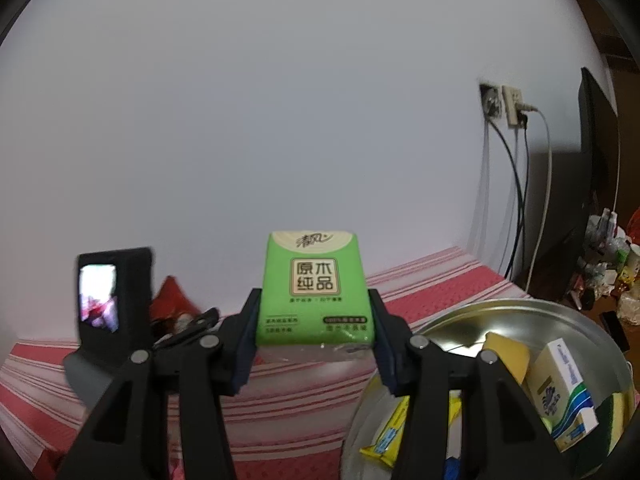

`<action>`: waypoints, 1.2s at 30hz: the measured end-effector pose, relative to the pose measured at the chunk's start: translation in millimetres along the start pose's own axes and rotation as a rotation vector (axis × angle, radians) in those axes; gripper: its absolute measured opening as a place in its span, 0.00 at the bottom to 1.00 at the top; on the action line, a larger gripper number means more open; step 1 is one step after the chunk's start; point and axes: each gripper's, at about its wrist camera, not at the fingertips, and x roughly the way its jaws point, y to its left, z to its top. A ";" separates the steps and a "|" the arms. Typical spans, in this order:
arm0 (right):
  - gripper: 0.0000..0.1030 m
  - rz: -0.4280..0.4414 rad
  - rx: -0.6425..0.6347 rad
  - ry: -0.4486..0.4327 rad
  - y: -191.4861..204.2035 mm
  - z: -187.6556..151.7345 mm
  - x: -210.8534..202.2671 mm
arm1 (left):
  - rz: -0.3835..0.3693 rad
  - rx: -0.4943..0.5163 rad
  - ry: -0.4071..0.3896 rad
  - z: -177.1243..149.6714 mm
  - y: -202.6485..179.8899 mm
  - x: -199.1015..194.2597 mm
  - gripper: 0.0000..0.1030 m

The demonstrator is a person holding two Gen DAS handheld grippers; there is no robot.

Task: Organize objects
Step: 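Carry the red packet and green tissue pack over the basin with both grippers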

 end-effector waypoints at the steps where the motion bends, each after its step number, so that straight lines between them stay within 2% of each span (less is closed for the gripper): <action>1: 0.49 -0.007 -0.007 -0.010 1.4 0.7 -1.6 | 0.013 0.006 -0.017 -3.8 0.1 -9.2 0.24; 3: 0.49 -0.010 -0.014 -0.017 2.5 1.3 -0.8 | 0.023 0.012 -0.032 -11.4 -1.2 -24.1 0.24; 8: 0.49 -0.023 -0.016 -0.036 4.2 1.8 -0.4 | 0.013 0.020 -0.029 -22.2 -5.7 -30.2 0.24; 9: 0.49 -0.025 -0.012 -0.038 4.4 1.3 -0.4 | 0.012 0.015 -0.027 -28.9 -16.9 -29.6 0.24; 12: 0.49 -0.018 0.013 -0.036 2.6 0.1 -2.1 | 0.001 0.004 -0.021 -40.3 -19.8 -40.4 0.24; 15: 0.49 -0.023 0.026 -0.040 -1.4 -0.5 -9.8 | -0.005 0.008 -0.022 -44.1 -48.3 -34.0 0.24; 27: 0.49 -0.136 0.048 -0.075 -36.1 -26.0 -74.4 | -0.081 0.040 -0.066 -43.4 -72.3 -75.2 0.24; 36: 0.49 -0.211 0.055 -0.107 -61.2 -28.0 -118.9 | -0.152 0.093 -0.118 -36.8 -100.7 -104.7 0.24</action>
